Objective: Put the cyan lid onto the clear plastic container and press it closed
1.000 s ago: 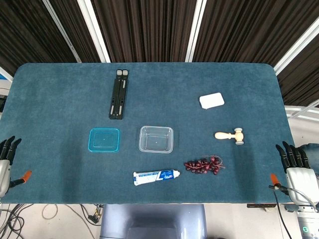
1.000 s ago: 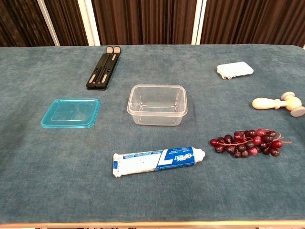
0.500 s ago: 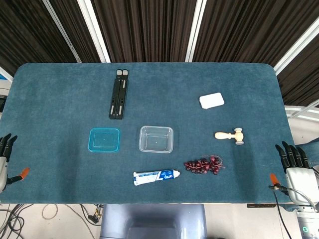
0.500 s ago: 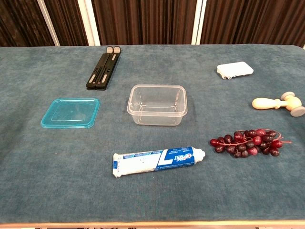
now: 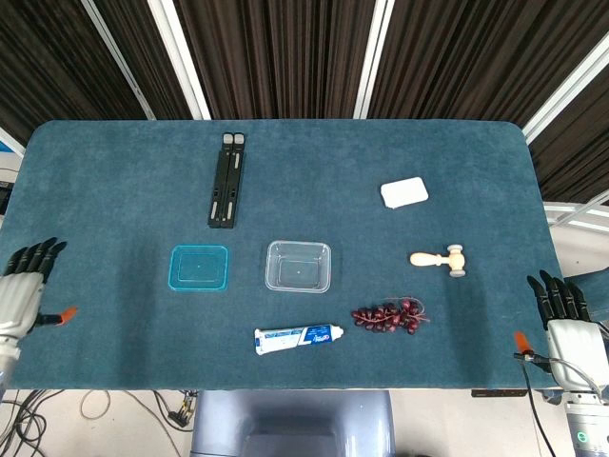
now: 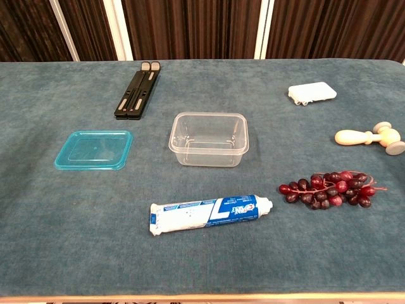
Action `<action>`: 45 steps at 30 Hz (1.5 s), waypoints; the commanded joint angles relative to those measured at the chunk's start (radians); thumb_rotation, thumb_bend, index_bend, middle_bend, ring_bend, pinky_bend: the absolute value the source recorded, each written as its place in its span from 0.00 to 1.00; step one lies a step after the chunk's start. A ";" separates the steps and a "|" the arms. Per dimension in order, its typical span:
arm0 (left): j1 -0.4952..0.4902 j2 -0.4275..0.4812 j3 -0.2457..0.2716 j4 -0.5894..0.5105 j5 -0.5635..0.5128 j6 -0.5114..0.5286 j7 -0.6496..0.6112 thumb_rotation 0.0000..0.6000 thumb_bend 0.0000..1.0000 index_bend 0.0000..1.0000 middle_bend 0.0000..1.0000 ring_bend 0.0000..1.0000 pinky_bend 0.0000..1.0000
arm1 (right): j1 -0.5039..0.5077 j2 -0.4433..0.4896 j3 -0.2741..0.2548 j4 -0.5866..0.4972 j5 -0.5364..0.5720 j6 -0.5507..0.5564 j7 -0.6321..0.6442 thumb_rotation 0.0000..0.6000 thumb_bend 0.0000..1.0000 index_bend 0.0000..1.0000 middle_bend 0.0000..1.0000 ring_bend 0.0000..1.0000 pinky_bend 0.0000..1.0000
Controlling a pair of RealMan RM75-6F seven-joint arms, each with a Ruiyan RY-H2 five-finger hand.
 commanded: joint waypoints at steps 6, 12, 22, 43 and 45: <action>-0.209 -0.050 -0.045 0.047 -0.132 -0.217 0.160 1.00 0.11 0.05 0.01 0.00 0.00 | 0.004 0.004 0.008 -0.011 0.026 -0.019 0.010 1.00 0.36 0.04 0.00 0.00 0.00; -0.287 -0.161 -0.042 0.105 -0.195 -0.266 0.239 1.00 0.10 0.05 0.03 0.00 0.00 | 0.002 0.008 0.005 -0.022 0.033 -0.024 0.011 1.00 0.36 0.04 0.00 0.00 0.00; -0.392 -0.309 -0.029 0.175 -0.329 -0.298 0.371 1.00 0.07 0.05 0.05 0.00 0.00 | 0.001 0.017 0.011 -0.037 0.060 -0.037 0.018 1.00 0.36 0.04 0.00 0.00 0.00; -0.545 -0.412 0.021 0.177 -0.585 -0.325 0.528 1.00 0.07 0.05 0.05 0.00 0.00 | 0.000 0.023 0.014 -0.042 0.067 -0.038 0.028 1.00 0.36 0.04 0.00 0.00 0.00; -0.555 -0.417 0.029 0.179 -0.594 -0.322 0.535 1.00 0.07 0.05 0.05 0.00 0.00 | 0.001 0.023 0.014 -0.041 0.068 -0.038 0.028 1.00 0.36 0.04 0.00 0.00 0.00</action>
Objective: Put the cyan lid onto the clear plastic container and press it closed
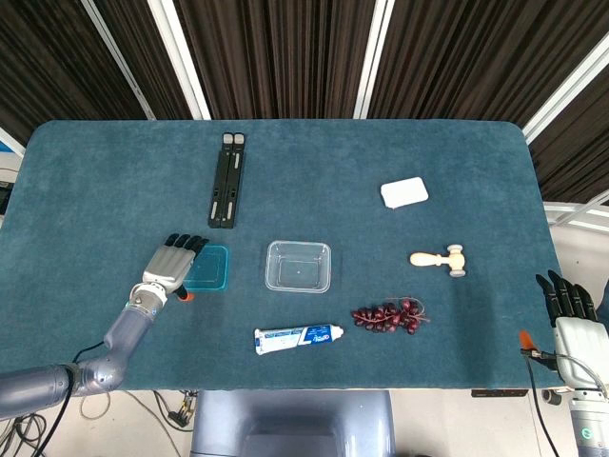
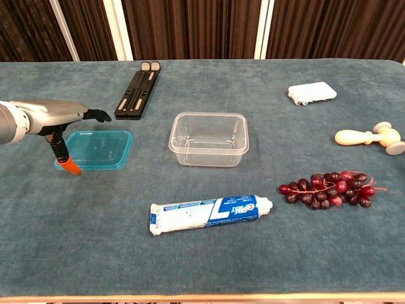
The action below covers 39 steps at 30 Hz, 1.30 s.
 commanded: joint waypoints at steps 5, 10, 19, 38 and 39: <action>-0.028 -0.025 0.020 0.023 -0.022 0.012 0.013 1.00 0.07 0.05 0.06 0.00 0.00 | 0.000 0.000 0.001 0.000 0.002 0.000 0.001 1.00 0.36 0.04 0.00 0.00 0.00; -0.038 -0.041 0.028 0.046 -0.024 0.016 0.008 1.00 0.07 0.05 0.07 0.00 0.00 | 0.000 0.000 0.002 0.000 0.003 0.001 0.002 1.00 0.36 0.04 0.00 0.00 0.00; -0.048 -0.049 0.042 0.067 -0.026 0.015 -0.002 1.00 0.07 0.05 0.10 0.00 0.00 | -0.001 0.001 0.002 0.000 0.005 -0.001 0.004 1.00 0.36 0.04 0.00 0.00 0.00; -0.064 -0.027 0.053 0.062 -0.030 0.009 -0.032 1.00 0.07 0.05 0.10 0.00 0.00 | -0.003 0.000 0.002 -0.002 0.011 -0.001 -0.004 1.00 0.36 0.04 0.00 0.00 0.00; -0.065 -0.027 0.054 0.064 -0.031 0.007 -0.033 1.00 0.07 0.06 0.11 0.00 0.00 | -0.003 0.000 0.002 -0.002 0.011 -0.001 -0.004 1.00 0.36 0.04 0.00 0.00 0.00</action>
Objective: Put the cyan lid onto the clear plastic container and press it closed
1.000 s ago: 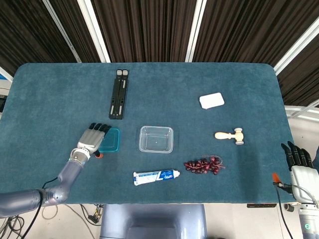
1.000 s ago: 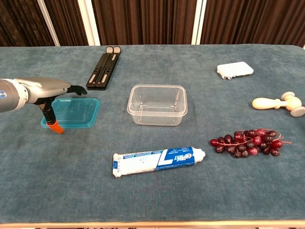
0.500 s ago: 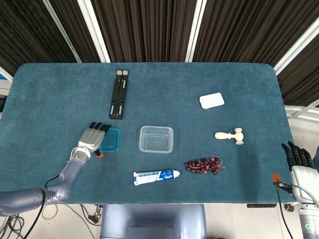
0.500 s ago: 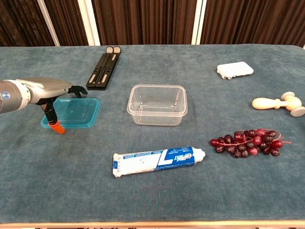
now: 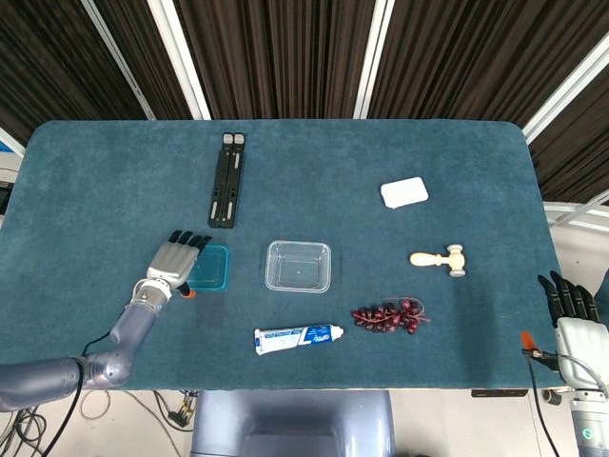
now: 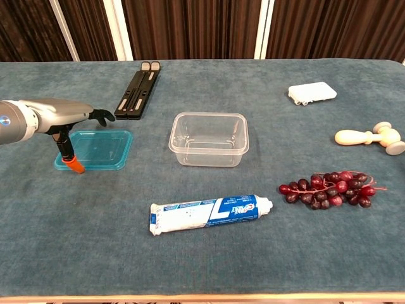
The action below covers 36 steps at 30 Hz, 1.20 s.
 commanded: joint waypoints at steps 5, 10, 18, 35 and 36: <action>-0.009 -0.002 0.009 0.012 -0.003 -0.018 -0.008 1.00 0.07 0.06 0.11 0.00 0.00 | -0.001 0.000 0.000 -0.001 0.003 0.000 -0.003 1.00 0.36 0.04 0.00 0.00 0.00; -0.013 -0.003 0.014 0.015 -0.003 -0.025 -0.015 1.00 0.07 0.06 0.11 0.00 0.00 | -0.001 0.001 0.002 -0.003 0.006 -0.001 -0.003 1.00 0.36 0.04 0.00 0.00 0.00; -0.020 -0.016 0.024 0.032 -0.005 -0.025 -0.015 1.00 0.07 0.06 0.11 0.00 0.00 | -0.001 0.002 0.003 -0.006 0.011 -0.004 -0.003 1.00 0.36 0.04 0.00 0.00 0.00; -0.016 -0.024 0.034 0.040 0.019 0.003 -0.022 1.00 0.11 0.09 0.26 0.00 0.00 | -0.002 0.003 0.004 -0.009 0.014 -0.004 0.000 1.00 0.36 0.04 0.00 0.00 0.00; -0.015 -0.025 0.033 0.042 0.020 0.003 -0.024 1.00 0.11 0.09 0.27 0.00 0.00 | -0.002 0.003 0.004 -0.009 0.014 -0.004 0.000 1.00 0.36 0.04 0.00 0.00 0.00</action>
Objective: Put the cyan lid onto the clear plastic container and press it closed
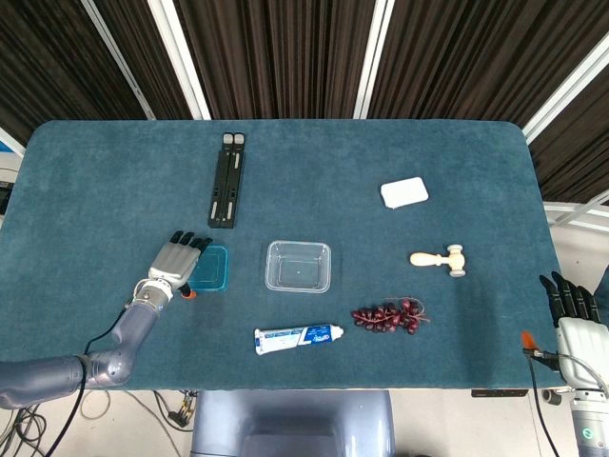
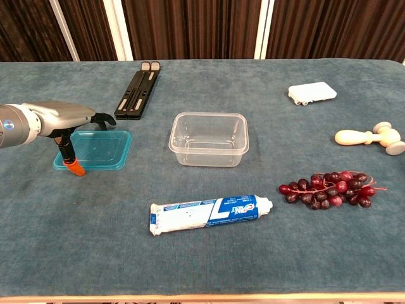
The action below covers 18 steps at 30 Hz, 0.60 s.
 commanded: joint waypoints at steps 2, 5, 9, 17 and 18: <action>0.003 -0.002 0.000 0.003 0.003 0.002 -0.004 1.00 0.12 0.09 0.28 0.00 0.00 | 0.000 0.000 0.000 0.000 0.000 0.000 0.001 1.00 0.36 0.04 0.00 0.00 0.00; 0.006 0.002 -0.001 0.001 0.004 0.004 -0.007 1.00 0.13 0.09 0.29 0.00 0.00 | 0.000 0.000 0.000 -0.001 0.000 -0.001 0.001 1.00 0.36 0.04 0.00 0.00 0.00; 0.011 0.014 -0.010 -0.015 0.016 0.009 -0.027 1.00 0.15 0.10 0.30 0.00 0.00 | -0.001 0.000 0.000 -0.001 -0.001 0.000 0.001 1.00 0.36 0.04 0.00 0.00 0.00; 0.031 0.046 -0.026 -0.047 0.057 0.021 -0.078 1.00 0.15 0.10 0.30 0.00 0.00 | -0.001 0.001 0.000 -0.002 0.000 0.001 0.001 1.00 0.36 0.04 0.00 0.00 0.00; 0.033 0.049 -0.027 -0.049 0.059 0.022 -0.082 1.00 0.15 0.10 0.30 0.00 0.00 | -0.001 0.001 0.000 -0.003 0.000 0.001 0.001 1.00 0.36 0.04 0.00 0.00 0.00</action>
